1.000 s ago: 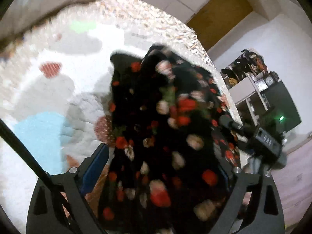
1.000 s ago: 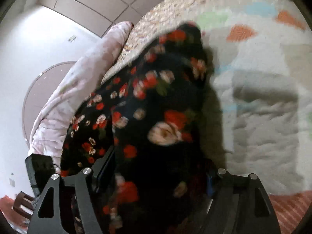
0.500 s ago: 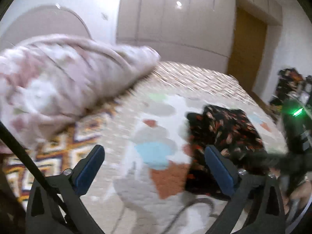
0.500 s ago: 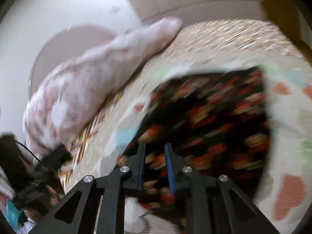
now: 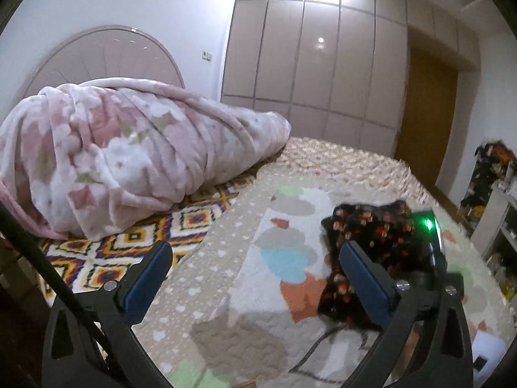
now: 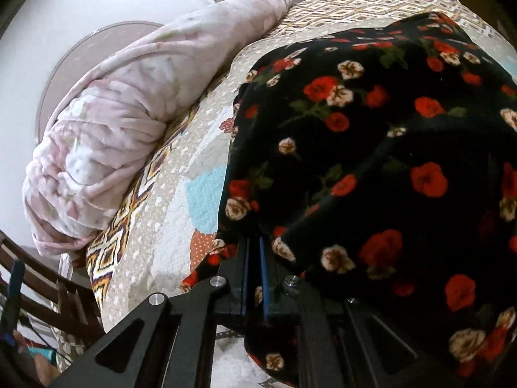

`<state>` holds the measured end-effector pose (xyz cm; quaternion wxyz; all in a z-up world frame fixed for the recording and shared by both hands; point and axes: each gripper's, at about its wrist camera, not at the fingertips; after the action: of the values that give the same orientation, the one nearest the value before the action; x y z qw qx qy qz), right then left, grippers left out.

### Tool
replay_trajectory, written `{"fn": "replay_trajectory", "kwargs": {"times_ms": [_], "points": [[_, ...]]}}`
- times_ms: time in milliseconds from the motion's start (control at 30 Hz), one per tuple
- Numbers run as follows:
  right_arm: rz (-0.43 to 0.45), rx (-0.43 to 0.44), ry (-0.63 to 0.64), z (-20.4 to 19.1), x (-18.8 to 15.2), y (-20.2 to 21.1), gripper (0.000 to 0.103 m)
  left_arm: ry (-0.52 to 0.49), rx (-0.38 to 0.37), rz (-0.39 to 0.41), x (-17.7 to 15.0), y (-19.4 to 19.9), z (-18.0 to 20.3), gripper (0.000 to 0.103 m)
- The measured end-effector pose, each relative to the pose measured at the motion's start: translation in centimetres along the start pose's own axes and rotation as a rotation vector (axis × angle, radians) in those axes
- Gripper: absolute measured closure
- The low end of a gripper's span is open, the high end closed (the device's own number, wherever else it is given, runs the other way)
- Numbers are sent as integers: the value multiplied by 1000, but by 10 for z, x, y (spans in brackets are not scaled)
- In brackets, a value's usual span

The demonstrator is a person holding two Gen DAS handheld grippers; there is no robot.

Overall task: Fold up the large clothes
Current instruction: 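Lower the folded dress onto the quilt and open both grippers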

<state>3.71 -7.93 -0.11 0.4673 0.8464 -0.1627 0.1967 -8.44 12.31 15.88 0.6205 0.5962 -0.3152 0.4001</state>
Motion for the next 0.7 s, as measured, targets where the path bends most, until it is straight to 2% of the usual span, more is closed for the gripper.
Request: {"fn": "replay_trajectory", "kwargs": {"times_ms": [167,233,300,400,500,567,633,700], "points": [[-25,-214,159,-42,6,-21,100,-41,42,-26,-11,2,7,0],[-30,-265,191,-50,6,-29,100,-38,64,-31,-14,4,8,0],[-25,-270,197,-52,6,-28,98,-23,66,-24,-15,9,7,0],[26,-226,171,-50,3,-2,97,-8,49,-29,-17,14,6,0],[108,-190,156,-51,-14,41,83,-16,63,-55,-21,13,9,0],[168,-214,161,-50,-31,73,54,-24,67,-72,-26,11,13,0],[217,-244,152,-43,-50,99,45,-31,55,-87,-31,10,19,0],[236,-287,133,-34,-70,117,45,-39,37,-99,-36,10,26,0]]}}
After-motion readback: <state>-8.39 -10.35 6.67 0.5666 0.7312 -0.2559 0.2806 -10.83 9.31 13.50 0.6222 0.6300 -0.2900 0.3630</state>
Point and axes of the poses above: each gripper's, at about its wrist camera, not at the fingertips, and y roughly against the way its jaws point, z to its right, x to its top, and after that the axes turned 2 degrees about -z, right-handed
